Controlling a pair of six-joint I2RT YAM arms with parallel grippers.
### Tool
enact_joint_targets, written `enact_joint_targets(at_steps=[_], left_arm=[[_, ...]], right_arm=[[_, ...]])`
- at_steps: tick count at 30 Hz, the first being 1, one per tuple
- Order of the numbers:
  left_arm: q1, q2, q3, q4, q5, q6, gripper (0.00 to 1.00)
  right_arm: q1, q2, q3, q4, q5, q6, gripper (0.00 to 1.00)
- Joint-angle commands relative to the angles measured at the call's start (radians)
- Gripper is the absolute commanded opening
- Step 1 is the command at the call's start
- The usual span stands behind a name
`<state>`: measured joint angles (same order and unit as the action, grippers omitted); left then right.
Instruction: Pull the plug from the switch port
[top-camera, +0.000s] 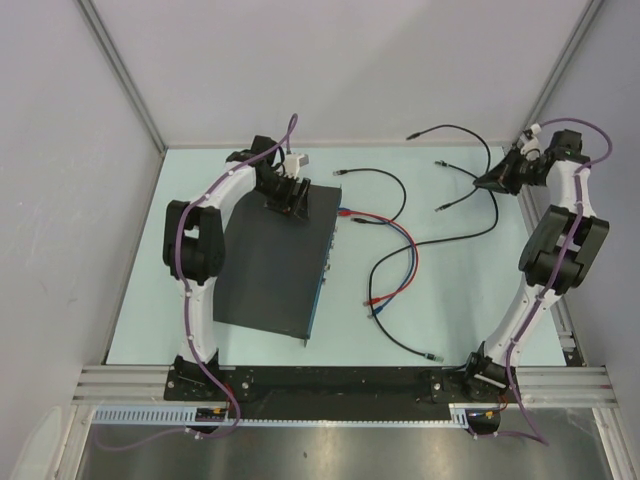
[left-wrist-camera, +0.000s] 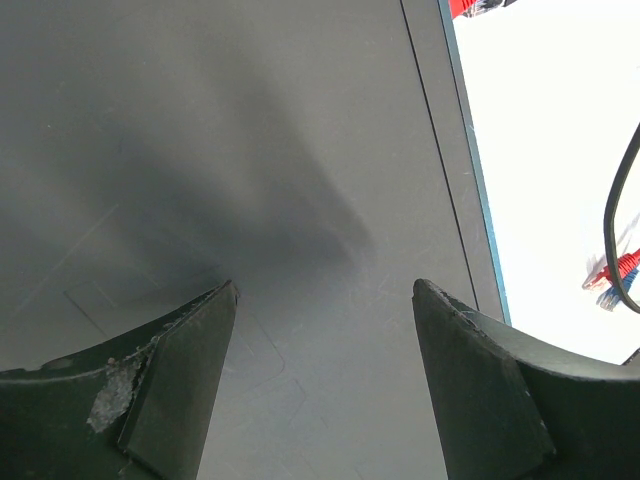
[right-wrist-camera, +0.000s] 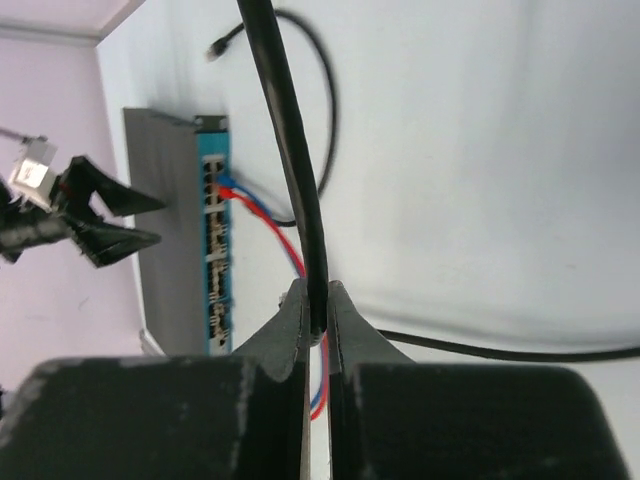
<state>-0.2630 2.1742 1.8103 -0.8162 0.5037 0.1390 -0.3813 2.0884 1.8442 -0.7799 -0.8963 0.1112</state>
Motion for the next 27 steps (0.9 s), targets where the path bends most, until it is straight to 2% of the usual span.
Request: enact_joint_targets(at_steps=[1, 3, 4, 5, 6, 7, 8, 12, 13, 14, 17, 19, 20, 22, 27], left_arm=[[-0.012, 0.104, -0.034, -0.011, -0.045, 0.017, 0.8], [-0.012, 0.102, -0.029, -0.015, -0.047, 0.017, 0.8], [-0.012, 0.102, -0.026, -0.015, -0.048, 0.017, 0.8], [-0.012, 0.102, -0.025, -0.015, -0.051, 0.017, 0.8], [-0.012, 0.102, -0.023, -0.017, -0.053, 0.017, 0.8], [-0.01, 0.102, -0.022, -0.018, -0.054, 0.022, 0.8], [-0.009, 0.104, -0.022, -0.021, -0.057, 0.024, 0.8], [-0.007, 0.099, -0.019, -0.024, -0.057, 0.025, 0.8], [-0.005, 0.101, -0.017, -0.027, -0.056, 0.024, 0.8], [-0.005, 0.099, -0.016, -0.031, -0.056, 0.024, 0.8], [-0.002, 0.092, -0.008, -0.04, -0.059, 0.028, 0.8], [0.001, 0.079, -0.012, -0.04, -0.068, 0.034, 0.8], [0.005, 0.069, -0.016, -0.04, -0.074, 0.034, 0.8], [0.011, 0.056, -0.022, -0.04, -0.096, 0.042, 0.8], [0.03, 0.007, -0.055, -0.026, -0.128, 0.05, 0.8]], right_arm=[[-0.037, 0.03, 0.009, -0.039, 0.086, -0.079, 0.0], [-0.051, 0.033, -0.019, -0.035, 0.166, -0.09, 0.01], [-0.053, 0.038, -0.022, -0.035, 0.195, -0.088, 0.07], [-0.054, 0.044, -0.016, -0.03, 0.227, -0.085, 0.31], [-0.05, 0.045, -0.01, -0.022, 0.306, -0.058, 0.44], [-0.047, 0.05, 0.007, 0.0, 0.341, -0.042, 0.63], [-0.039, 0.064, 0.066, 0.008, 0.352, -0.033, 0.99], [0.059, 0.105, 0.292, 0.036, 0.364, -0.102, 1.0], [0.126, 0.119, 0.321, 0.051, 0.359, -0.108, 0.98], [0.159, 0.133, 0.354, 0.053, 0.356, -0.135, 0.92], [0.309, 0.212, 0.429, 0.031, 0.401, -0.153, 0.81], [0.372, 0.271, 0.437, 0.027, 0.5, -0.159, 0.79], [0.436, 0.294, 0.444, 0.027, 0.526, -0.163, 0.71], [0.482, 0.355, 0.469, 0.025, 0.603, -0.173, 0.6], [0.55, 0.455, 0.552, 0.039, 0.726, -0.145, 0.55]])
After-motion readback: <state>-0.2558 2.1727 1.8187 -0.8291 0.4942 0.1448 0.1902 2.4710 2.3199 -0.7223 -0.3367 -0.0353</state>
